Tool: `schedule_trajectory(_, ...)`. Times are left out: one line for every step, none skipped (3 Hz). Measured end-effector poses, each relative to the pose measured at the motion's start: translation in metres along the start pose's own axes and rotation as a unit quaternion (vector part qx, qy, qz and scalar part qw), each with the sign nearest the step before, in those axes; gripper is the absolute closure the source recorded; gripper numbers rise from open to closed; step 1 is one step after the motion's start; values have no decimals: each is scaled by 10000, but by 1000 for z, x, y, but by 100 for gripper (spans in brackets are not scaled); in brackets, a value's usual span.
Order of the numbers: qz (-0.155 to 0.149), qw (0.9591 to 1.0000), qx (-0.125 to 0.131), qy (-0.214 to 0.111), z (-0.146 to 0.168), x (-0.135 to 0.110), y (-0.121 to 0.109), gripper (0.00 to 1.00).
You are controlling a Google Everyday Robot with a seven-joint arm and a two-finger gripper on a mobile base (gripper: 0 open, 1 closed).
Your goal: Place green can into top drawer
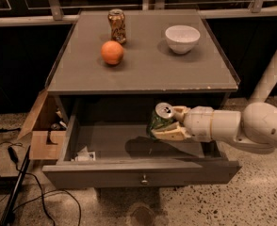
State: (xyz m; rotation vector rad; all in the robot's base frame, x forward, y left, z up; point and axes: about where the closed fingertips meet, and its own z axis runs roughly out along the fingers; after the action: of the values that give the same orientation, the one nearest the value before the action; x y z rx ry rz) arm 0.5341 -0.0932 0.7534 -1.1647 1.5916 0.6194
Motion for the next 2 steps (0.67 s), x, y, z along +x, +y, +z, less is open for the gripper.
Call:
schedule_trajectory(-18,9990,-426,-107,55,43,12,100)
schedule_trajectory(-36,9991,-423,-69,55,46,10,100)
